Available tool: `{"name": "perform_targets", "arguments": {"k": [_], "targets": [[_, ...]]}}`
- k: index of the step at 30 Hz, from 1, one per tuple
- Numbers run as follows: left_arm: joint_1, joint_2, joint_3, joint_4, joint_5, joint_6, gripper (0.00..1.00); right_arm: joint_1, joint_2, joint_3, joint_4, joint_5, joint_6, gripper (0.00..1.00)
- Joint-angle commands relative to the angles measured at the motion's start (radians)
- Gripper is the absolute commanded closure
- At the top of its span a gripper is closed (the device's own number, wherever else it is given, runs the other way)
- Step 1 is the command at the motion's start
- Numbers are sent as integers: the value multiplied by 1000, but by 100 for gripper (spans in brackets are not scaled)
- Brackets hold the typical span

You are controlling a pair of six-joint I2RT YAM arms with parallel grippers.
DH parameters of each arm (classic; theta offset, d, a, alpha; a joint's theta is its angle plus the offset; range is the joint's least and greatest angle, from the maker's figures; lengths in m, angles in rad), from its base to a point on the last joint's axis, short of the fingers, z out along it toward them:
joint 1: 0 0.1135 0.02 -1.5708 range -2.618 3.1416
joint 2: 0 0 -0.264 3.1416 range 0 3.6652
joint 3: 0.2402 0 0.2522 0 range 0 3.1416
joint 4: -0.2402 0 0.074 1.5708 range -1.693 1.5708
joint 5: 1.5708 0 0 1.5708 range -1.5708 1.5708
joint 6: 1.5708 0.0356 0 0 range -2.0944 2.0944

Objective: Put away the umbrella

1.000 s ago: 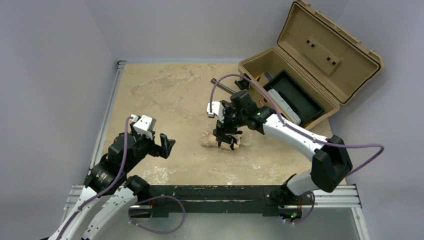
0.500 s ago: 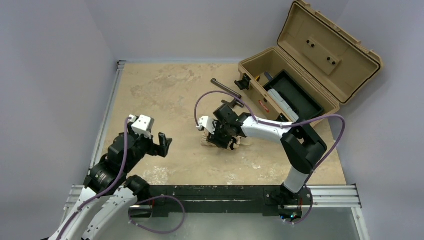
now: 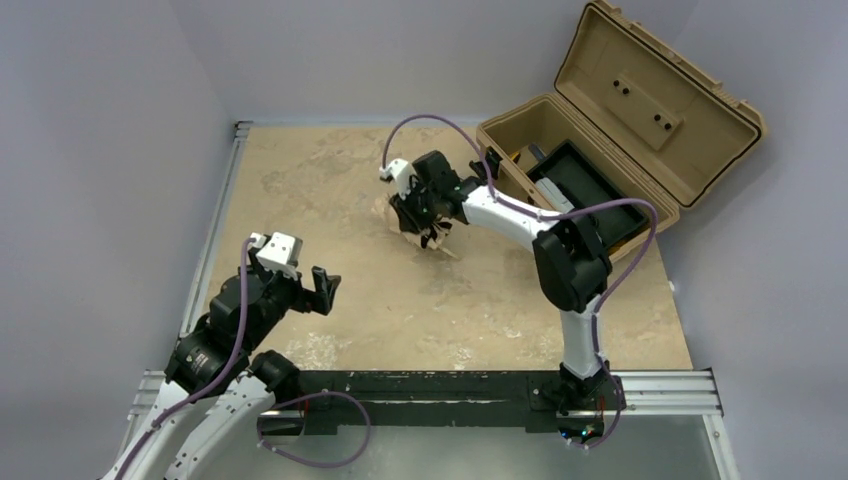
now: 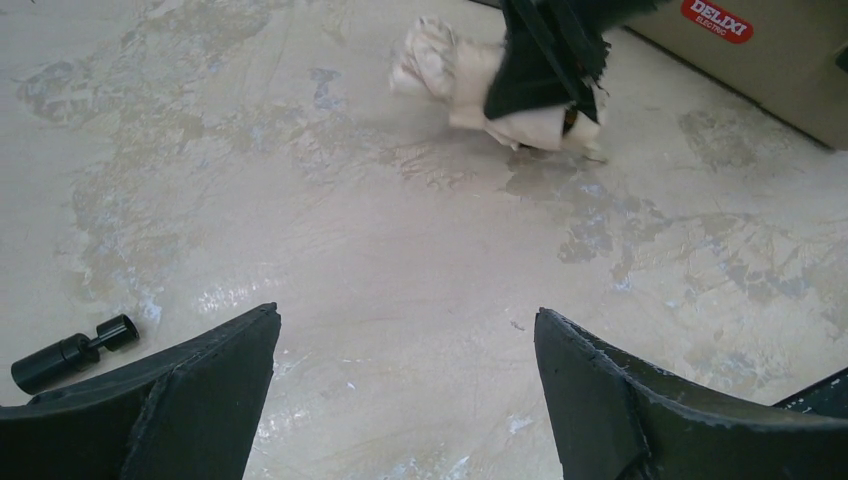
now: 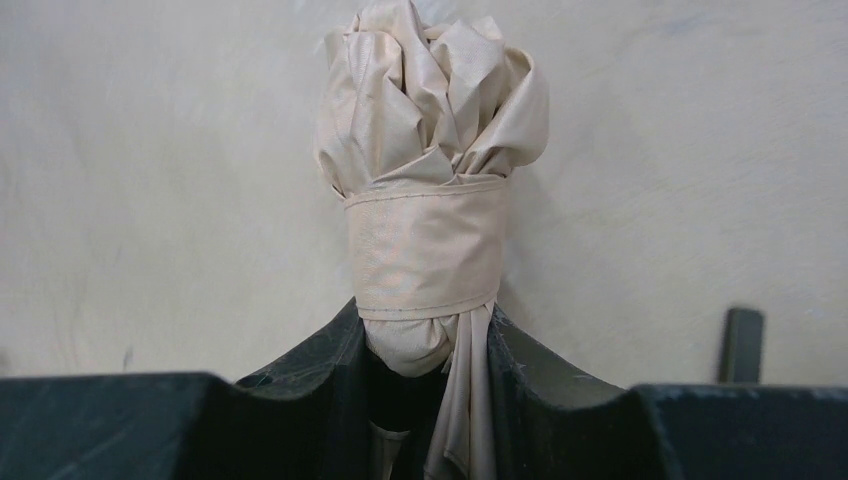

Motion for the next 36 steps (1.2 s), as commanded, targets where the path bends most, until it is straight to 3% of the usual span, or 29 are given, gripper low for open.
{"name": "perform_targets", "arguments": {"k": [1, 6, 11, 16, 22, 28, 33, 36], "targets": [[6, -13, 29, -4, -32, 26, 5, -65, 113, 207, 115, -5, 300, 88], [5, -8, 28, -7, -44, 26, 5, -62, 212, 300, 115, -51, 392, 77], [6, 8, 29, -4, -41, 28, 5, -64, 257, 308, 120, -28, 415, 73], [6, 0, 28, -12, -45, 26, 5, -66, 194, 279, 127, -16, 394, 41], [6, -11, 26, -5, -39, 18, 5, -67, -30, 160, 139, 20, 299, 24], [6, -17, 20, 8, -12, 0, 5, -82, -370, -24, 86, -135, 47, 8], [6, -47, 18, 9, -8, -68, 0, -290, -682, -187, 18, -422, -73, 1], [6, -102, 27, 26, 12, -134, 0, -353, -868, -244, -29, -448, -94, 1]]}}
